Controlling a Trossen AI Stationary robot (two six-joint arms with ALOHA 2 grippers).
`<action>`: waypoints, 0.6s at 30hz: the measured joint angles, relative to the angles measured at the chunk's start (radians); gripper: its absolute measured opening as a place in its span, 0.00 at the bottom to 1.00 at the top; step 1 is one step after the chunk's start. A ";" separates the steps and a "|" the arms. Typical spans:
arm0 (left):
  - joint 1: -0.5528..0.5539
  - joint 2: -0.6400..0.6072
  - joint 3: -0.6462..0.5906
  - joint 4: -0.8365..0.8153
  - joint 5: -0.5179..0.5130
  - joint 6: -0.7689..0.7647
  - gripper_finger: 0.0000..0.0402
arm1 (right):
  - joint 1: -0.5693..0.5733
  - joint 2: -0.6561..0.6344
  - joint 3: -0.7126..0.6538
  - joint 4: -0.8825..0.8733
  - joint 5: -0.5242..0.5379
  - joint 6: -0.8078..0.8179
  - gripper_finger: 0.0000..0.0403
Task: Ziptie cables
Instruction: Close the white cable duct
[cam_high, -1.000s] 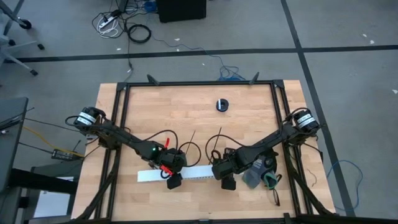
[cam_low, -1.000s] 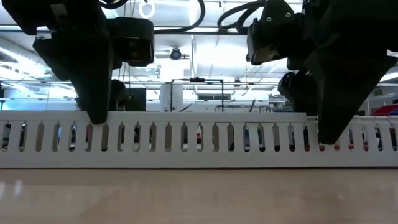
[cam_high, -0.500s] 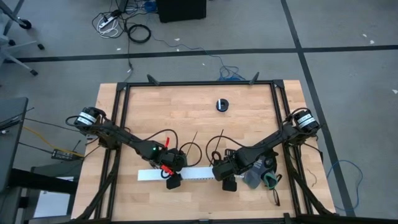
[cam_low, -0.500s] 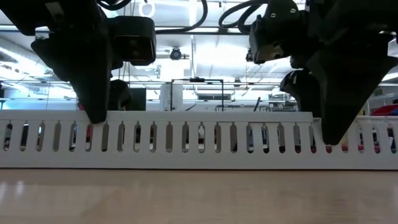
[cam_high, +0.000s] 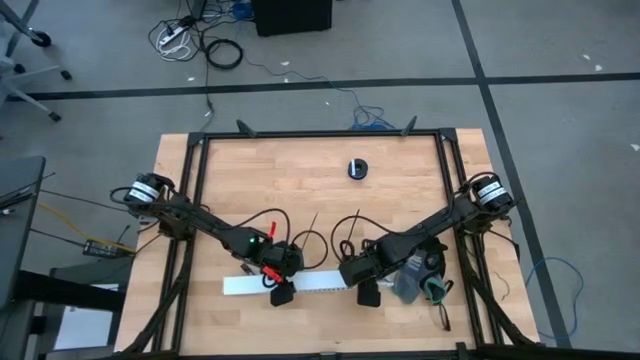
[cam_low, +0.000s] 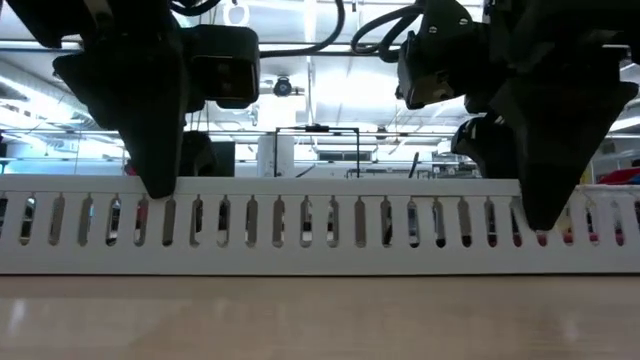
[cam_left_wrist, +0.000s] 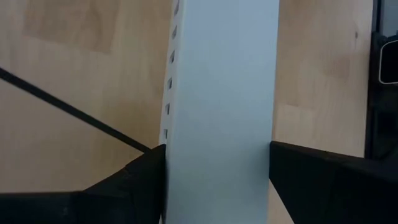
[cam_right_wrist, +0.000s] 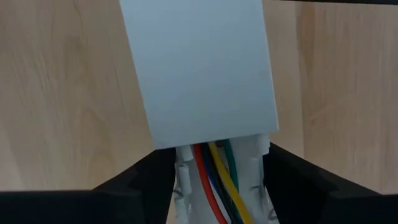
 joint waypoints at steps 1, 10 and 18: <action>0.000 0.013 0.009 0.000 0.002 -0.001 0.60 | 0.000 0.000 0.000 -0.002 -0.002 0.000 0.53; 0.002 0.036 0.038 -0.013 -0.027 -0.012 0.60 | 0.001 -0.001 0.019 -0.090 -0.060 0.017 0.55; 0.006 0.036 0.035 -0.036 -0.030 -0.036 0.60 | 0.009 -0.014 0.116 -0.199 -0.021 0.014 0.65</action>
